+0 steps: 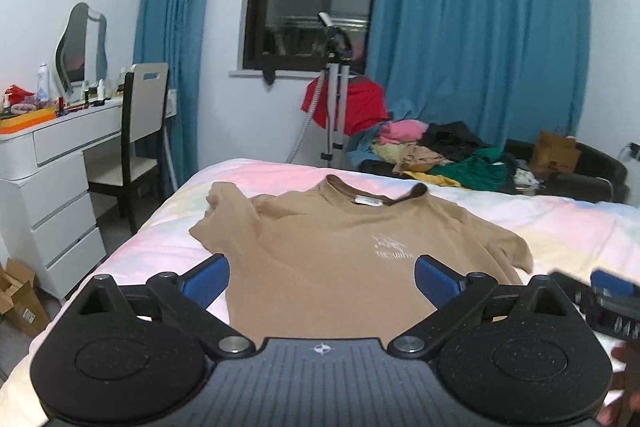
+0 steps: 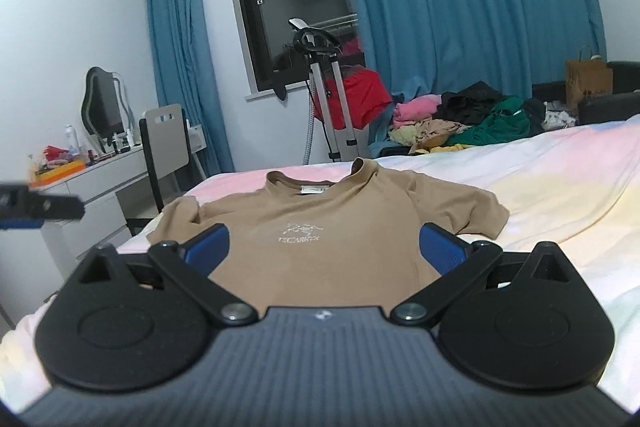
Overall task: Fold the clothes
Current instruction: 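Release the hem and withdraw both grippers above the flat T-shirt, then grasp the T-shirt sleeve with the right gripper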
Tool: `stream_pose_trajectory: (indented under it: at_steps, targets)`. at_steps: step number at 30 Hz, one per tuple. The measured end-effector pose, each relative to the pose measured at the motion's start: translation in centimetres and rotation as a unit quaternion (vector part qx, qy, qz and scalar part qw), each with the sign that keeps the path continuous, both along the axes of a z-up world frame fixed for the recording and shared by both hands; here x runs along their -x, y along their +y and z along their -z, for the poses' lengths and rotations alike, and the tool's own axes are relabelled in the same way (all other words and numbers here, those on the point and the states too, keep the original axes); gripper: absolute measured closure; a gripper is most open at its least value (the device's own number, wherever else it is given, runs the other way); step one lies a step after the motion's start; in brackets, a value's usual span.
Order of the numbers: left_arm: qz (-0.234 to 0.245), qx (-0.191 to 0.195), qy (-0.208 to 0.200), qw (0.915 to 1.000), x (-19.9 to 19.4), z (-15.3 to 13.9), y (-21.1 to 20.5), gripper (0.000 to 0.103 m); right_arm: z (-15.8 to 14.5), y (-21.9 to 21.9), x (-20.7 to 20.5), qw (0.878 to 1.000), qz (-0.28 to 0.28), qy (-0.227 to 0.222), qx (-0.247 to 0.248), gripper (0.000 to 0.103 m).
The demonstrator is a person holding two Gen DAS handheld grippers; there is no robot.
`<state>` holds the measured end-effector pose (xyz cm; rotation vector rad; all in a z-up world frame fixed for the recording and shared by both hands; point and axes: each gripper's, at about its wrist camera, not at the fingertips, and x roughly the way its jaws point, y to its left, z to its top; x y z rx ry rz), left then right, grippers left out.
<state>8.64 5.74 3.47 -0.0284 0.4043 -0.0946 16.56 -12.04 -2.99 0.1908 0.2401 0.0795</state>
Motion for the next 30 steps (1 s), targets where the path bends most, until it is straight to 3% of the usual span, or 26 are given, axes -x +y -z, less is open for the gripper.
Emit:
stream_pose_trajectory:
  at_steps: [3,10,17,22,28,30]
  targets:
    - [-0.004,0.001,-0.008,1.0000,1.7,1.4,1.2,0.003,-0.2,0.6,1.1,1.000,0.006,-0.002,0.022,0.000]
    - [-0.019,0.006,0.019,0.9996,3.2,3.6,2.9,0.003,-0.1,0.7,2.1,0.999,0.011,-0.007,0.032,0.000]
    - [-0.021,0.012,0.028,0.9993,2.9,3.9,2.4,0.001,0.5,-0.6,1.0,1.000,0.002,0.009,-0.004,0.000]
    - [-0.038,0.018,0.042,0.9983,3.0,4.2,2.6,0.001,1.9,-6.6,-1.6,0.987,0.052,0.042,-0.148,0.000]
    - [-0.050,0.031,0.049,0.9971,2.4,4.4,2.2,0.001,4.0,-13.7,-5.9,0.939,0.072,0.049,-0.332,0.000]
    - [-0.045,0.031,0.052,0.9971,2.2,4.7,1.8,0.001,5.0,-15.9,-8.2,0.923,0.066,0.063,-0.374,0.006]
